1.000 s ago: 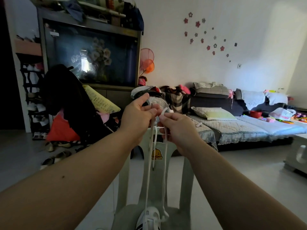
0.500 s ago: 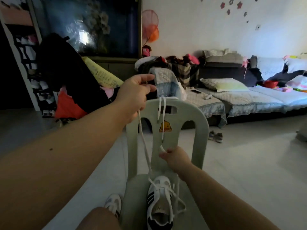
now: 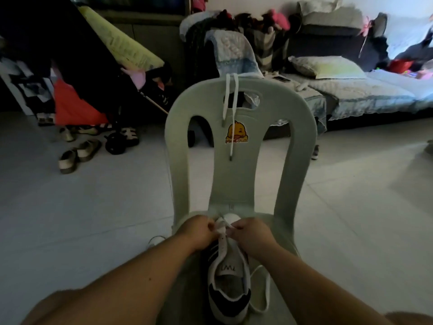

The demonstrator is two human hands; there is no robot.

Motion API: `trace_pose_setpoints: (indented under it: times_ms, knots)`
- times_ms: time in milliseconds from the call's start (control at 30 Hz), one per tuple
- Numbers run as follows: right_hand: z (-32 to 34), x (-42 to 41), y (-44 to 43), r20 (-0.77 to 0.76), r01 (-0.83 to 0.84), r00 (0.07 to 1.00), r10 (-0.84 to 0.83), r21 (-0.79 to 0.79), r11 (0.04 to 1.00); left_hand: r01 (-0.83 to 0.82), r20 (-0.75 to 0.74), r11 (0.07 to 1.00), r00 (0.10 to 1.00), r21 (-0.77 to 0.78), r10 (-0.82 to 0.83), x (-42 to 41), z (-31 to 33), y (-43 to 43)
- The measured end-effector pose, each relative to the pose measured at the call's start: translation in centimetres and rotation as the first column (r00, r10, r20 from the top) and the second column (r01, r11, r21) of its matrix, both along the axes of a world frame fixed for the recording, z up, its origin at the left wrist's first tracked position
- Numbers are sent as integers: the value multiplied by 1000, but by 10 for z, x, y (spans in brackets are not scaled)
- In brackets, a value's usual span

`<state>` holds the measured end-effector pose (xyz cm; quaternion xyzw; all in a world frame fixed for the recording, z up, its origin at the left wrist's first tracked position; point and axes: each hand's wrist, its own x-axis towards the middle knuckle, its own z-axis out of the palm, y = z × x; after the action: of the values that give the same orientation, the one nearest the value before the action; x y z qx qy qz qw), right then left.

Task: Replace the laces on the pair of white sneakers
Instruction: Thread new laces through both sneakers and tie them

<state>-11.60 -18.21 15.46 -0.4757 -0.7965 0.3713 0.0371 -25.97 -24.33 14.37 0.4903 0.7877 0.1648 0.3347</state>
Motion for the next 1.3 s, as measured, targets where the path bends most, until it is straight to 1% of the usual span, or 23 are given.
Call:
trace_pose_setpoints:
  times_ms: [67,133,200,300,367,400,500,567,633,700,867,933,1000,1033,1100,1133,1200,1300]
  knots:
    - [-2,-2,3,-8,-22,1000,22,3,1000,-23,-38,1000,999,2,23,0,-12,5]
    - [-3,-7,5,-7,-28,1000,28,0,1000,-50,-46,999,998,6,50,-3,-17,9]
    - [-5,-14,6,10,-43,999,43,2,999,-22,-27,999,999,-29,21,-7,-17,11]
    - [-12,-23,9,112,-130,986,124,44,991,18,-39,993,999,-117,-23,-12,-10,11]
    - [-17,-28,12,165,-159,975,148,50,986,38,-63,987,997,-158,-48,-13,-5,11]
    - [-20,-30,13,196,-174,968,160,61,983,48,-63,986,996,-162,-59,-13,-2,11]
    - [-27,-34,15,289,-196,945,157,115,974,59,9,992,998,-110,-58,-15,6,10]
    - [-29,-36,15,272,-159,955,121,123,980,79,9,993,997,-88,-78,-15,14,9]
    - [-29,-37,16,255,-139,961,105,119,983,64,28,995,998,-74,-62,-18,20,8]
    - [-29,-35,17,247,-136,963,105,110,985,40,60,998,998,-53,-36,-21,26,4]
    - [-22,-30,14,218,-147,968,123,97,984,-3,82,1000,997,-22,5,-24,35,-5]
    - [-12,-27,13,131,-98,987,89,68,993,-42,84,999,996,0,42,-19,43,-5]
    - [7,-22,13,-21,-9,1000,9,22,1000,-131,118,990,985,52,124,-14,59,-4]
    - [19,-20,14,-117,52,992,-53,-14,999,-193,165,978,970,84,177,-12,70,-2]
    - [48,-15,13,-318,144,932,-174,-116,983,-293,282,943,928,155,242,-11,95,3]
    - [63,-13,13,-405,154,893,-196,-135,979,-310,317,930,918,199,238,-10,108,6]
    - [97,-11,14,-531,149,829,-178,-97,984,-311,368,894,911,323,183,-4,138,12]
    - [146,-8,11,-670,144,726,-155,-72,987,-331,461,776,885,537,58,10,182,14]
